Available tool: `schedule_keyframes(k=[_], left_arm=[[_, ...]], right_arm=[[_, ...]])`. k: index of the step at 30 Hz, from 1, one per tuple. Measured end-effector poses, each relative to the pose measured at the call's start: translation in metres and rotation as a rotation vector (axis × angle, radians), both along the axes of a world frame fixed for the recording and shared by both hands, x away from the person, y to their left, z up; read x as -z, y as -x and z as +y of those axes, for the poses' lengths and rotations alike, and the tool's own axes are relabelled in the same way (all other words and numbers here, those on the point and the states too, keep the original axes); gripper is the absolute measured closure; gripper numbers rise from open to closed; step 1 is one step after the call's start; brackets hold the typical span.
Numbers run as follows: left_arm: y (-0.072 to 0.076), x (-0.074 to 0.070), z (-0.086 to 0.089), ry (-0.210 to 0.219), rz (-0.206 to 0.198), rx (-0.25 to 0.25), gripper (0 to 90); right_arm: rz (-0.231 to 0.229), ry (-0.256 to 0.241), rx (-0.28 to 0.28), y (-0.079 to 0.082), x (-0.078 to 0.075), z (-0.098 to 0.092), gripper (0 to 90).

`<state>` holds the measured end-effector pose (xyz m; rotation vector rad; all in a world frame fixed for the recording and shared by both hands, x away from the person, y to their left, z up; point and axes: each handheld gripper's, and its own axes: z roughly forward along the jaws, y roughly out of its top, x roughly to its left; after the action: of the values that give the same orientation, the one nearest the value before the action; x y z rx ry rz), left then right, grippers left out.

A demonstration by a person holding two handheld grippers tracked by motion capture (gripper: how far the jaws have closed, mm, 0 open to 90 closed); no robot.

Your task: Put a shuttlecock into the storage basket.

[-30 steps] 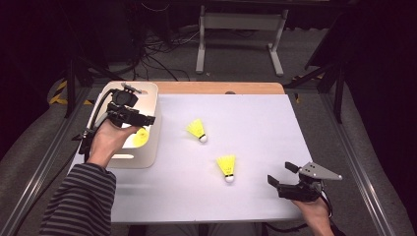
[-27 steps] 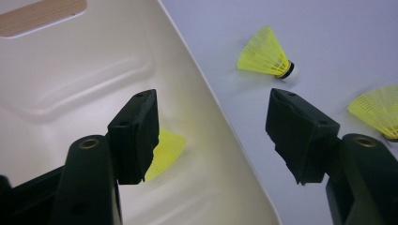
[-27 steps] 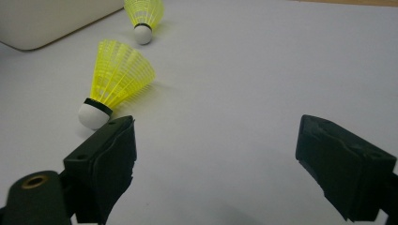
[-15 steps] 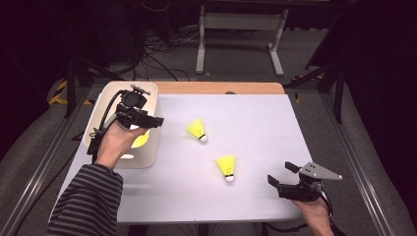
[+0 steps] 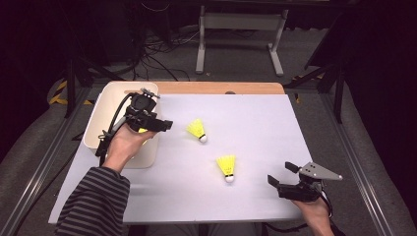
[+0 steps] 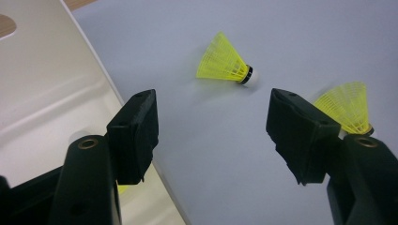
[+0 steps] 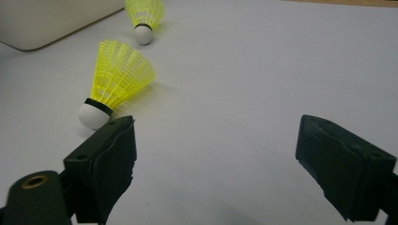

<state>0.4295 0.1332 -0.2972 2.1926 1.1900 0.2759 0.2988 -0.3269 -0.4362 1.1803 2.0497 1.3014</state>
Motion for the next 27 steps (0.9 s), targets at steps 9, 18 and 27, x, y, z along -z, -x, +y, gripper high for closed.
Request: schedule_keyframes(k=[9,18,27], left_arm=[[0.003,0.004,-0.011,-0.011,-0.010,0.021,35.5],[0.005,0.012,-0.017,0.003,-0.008,0.035,35.5],[0.007,0.018,-0.022,0.015,-0.006,0.043,35.3]], right_arm=[[-0.001,0.000,-0.001,0.000,0.000,0.000,13.1],[0.001,0.000,0.000,0.000,0.000,0.000,13.1],[0.002,-0.006,0.002,0.000,0.000,0.000,13.0]])
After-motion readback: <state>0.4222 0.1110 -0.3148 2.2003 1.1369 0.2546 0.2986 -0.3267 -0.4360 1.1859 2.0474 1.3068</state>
